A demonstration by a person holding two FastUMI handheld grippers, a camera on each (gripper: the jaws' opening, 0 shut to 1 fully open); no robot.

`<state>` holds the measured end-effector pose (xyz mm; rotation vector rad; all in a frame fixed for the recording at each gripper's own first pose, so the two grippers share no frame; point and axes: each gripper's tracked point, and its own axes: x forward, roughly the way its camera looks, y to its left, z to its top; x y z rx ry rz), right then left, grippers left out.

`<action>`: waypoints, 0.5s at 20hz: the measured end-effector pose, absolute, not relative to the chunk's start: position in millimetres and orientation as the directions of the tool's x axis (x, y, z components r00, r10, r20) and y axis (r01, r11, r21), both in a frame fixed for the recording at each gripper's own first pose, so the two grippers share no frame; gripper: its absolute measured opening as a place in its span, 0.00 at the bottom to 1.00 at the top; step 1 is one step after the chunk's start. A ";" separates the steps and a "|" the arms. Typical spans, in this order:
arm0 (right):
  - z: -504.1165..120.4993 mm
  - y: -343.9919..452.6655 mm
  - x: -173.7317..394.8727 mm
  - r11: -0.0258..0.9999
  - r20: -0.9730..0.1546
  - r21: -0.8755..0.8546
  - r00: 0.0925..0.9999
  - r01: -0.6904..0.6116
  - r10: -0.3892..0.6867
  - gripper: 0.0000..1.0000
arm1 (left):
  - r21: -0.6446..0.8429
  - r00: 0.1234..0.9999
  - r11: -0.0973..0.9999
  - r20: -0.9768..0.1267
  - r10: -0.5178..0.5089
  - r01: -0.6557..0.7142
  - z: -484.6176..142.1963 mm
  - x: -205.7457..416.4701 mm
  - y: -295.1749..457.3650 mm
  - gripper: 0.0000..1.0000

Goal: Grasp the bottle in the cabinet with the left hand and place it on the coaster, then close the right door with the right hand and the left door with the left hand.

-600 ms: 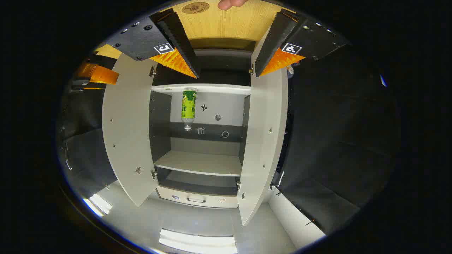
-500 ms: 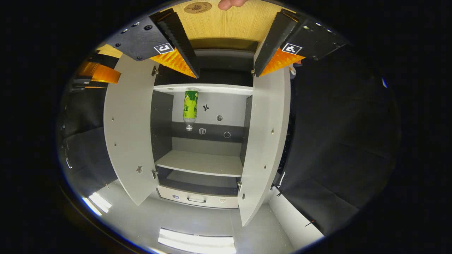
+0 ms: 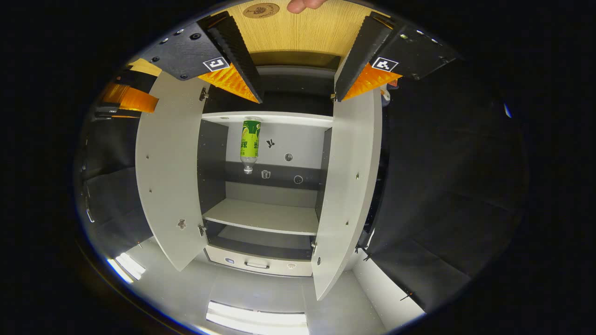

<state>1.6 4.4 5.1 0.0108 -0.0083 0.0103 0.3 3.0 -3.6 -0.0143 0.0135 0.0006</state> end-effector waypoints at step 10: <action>2.6 6.5 2.3 1.000 -0.007 -0.006 1.000 -0.020 0.020 0.98 | -0.052 0.999 0.998 -0.027 -0.020 0.019 -5.3 5.9 1.8 0.95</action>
